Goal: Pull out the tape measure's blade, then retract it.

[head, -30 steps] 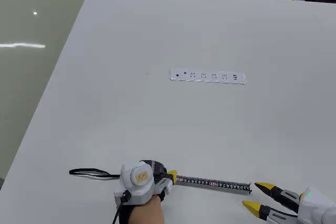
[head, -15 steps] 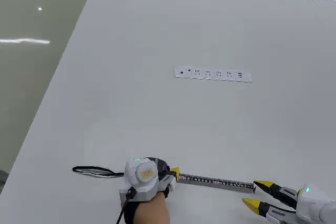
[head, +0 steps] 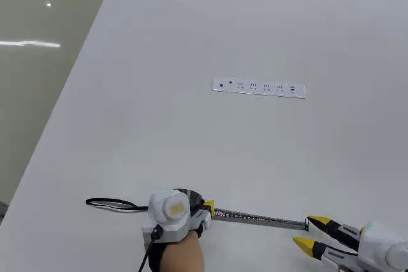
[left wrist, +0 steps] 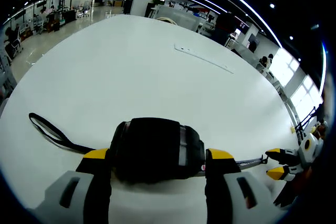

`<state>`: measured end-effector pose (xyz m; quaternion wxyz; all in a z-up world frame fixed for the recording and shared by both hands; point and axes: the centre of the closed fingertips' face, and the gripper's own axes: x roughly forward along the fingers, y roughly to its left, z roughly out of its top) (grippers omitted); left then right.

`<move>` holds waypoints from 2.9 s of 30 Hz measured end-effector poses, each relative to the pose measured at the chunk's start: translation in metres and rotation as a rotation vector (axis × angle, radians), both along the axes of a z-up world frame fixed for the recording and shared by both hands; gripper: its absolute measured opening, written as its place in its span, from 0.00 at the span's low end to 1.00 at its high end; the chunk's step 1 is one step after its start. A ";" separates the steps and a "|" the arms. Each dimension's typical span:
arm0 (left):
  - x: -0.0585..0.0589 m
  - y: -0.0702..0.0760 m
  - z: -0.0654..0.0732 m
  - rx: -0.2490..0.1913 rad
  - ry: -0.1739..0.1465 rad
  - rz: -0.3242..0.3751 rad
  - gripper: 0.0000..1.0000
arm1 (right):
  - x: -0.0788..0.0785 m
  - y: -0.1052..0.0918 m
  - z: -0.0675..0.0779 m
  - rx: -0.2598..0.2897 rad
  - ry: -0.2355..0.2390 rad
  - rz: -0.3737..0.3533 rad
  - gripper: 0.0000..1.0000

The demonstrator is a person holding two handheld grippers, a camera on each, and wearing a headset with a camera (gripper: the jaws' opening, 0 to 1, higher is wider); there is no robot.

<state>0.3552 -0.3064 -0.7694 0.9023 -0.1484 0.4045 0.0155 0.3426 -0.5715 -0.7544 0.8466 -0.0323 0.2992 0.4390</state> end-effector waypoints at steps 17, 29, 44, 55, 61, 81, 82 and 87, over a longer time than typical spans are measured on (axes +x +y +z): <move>0.000 0.002 -0.001 0.019 0.005 -0.004 0.68 | 0.008 0.000 -0.011 0.013 0.045 0.003 0.35; 0.000 0.002 -0.002 0.025 0.009 -0.007 0.68 | 0.008 -0.003 -0.018 0.021 0.084 -0.006 0.30; 0.000 0.003 -0.002 0.029 0.007 -0.012 0.68 | 0.012 -0.006 -0.019 0.064 0.120 -0.012 0.20; 0.000 0.003 -0.002 0.036 0.007 -0.022 0.68 | 0.007 -0.009 -0.020 0.073 0.122 0.019 0.15; 0.001 0.002 -0.003 0.040 0.006 -0.024 0.68 | 0.005 -0.007 -0.019 0.067 0.097 0.033 0.13; 0.001 0.002 -0.002 0.038 0.005 -0.019 0.67 | 0.005 -0.007 -0.022 -0.012 -0.043 0.017 0.10; 0.000 0.002 -0.002 0.039 0.005 -0.020 0.67 | 0.005 -0.008 -0.023 -0.013 -0.045 0.013 0.10; 0.000 0.002 -0.003 0.039 0.013 -0.020 0.67 | 0.006 -0.008 -0.022 -0.019 -0.050 0.001 0.10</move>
